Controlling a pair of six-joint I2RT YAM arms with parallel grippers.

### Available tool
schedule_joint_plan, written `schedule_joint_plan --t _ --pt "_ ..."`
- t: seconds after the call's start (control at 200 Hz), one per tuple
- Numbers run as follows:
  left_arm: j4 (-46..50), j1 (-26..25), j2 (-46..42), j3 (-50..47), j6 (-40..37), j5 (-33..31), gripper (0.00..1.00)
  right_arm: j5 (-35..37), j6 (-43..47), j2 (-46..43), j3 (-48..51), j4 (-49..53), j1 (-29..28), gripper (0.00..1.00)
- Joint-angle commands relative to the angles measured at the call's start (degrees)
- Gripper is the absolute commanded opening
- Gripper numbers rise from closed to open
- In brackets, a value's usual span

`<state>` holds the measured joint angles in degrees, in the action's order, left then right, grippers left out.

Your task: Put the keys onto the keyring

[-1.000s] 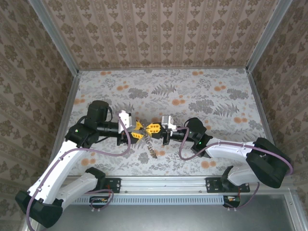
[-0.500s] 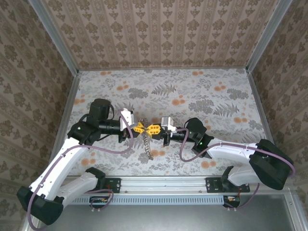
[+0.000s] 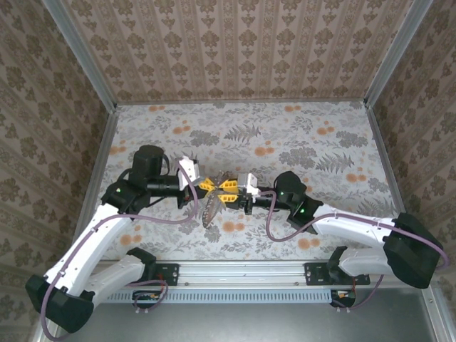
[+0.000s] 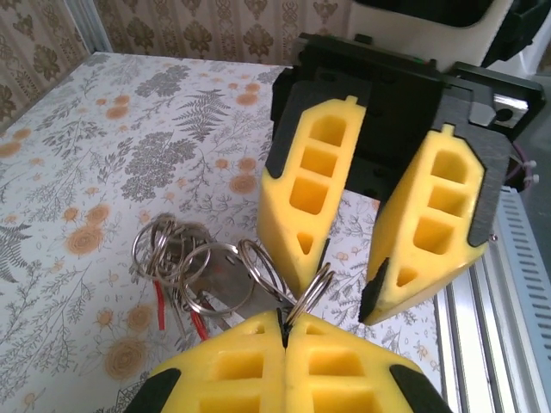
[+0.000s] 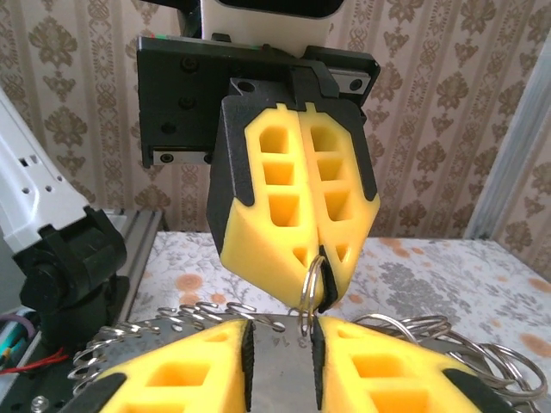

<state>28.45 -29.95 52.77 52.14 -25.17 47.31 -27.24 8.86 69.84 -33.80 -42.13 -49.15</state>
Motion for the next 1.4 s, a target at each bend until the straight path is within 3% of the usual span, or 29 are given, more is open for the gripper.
schedule_joint_plan --t 0.0,0.2,0.355,0.82,1.17,1.3,1.395 --pt "-7.71 0.16 -0.26 -1.56 3.72 0.32 0.00 2.59 2.27 -2.78 -0.84 6.39 -0.26 0.32" --pt "-2.94 -0.01 1.89 0.21 -1.97 1.17 0.00 3.31 8.28 -5.40 -4.94 21.90 -0.19 0.36" --pt "-2.12 -0.71 3.01 1.19 -2.97 0.59 0.00 6.08 7.37 -4.34 -7.77 26.04 -0.08 0.35" --pt "-2.43 -1.95 3.65 0.32 -4.53 0.73 0.00 10.66 7.10 -1.03 -11.55 28.61 -0.13 0.35" --pt "-3.14 -2.21 2.80 -0.77 -3.77 -0.57 0.00 10.18 7.73 -1.40 -11.02 27.88 0.01 0.37" --pt "-3.00 -2.39 2.78 -0.68 -4.37 -0.06 0.00 7.81 7.84 -0.66 -11.45 28.32 -0.01 0.32" --pt "-2.69 -2.64 2.87 -0.57 -5.24 0.33 0.00 6.23 7.83 0.01 -11.81 28.72 -0.02 0.20"
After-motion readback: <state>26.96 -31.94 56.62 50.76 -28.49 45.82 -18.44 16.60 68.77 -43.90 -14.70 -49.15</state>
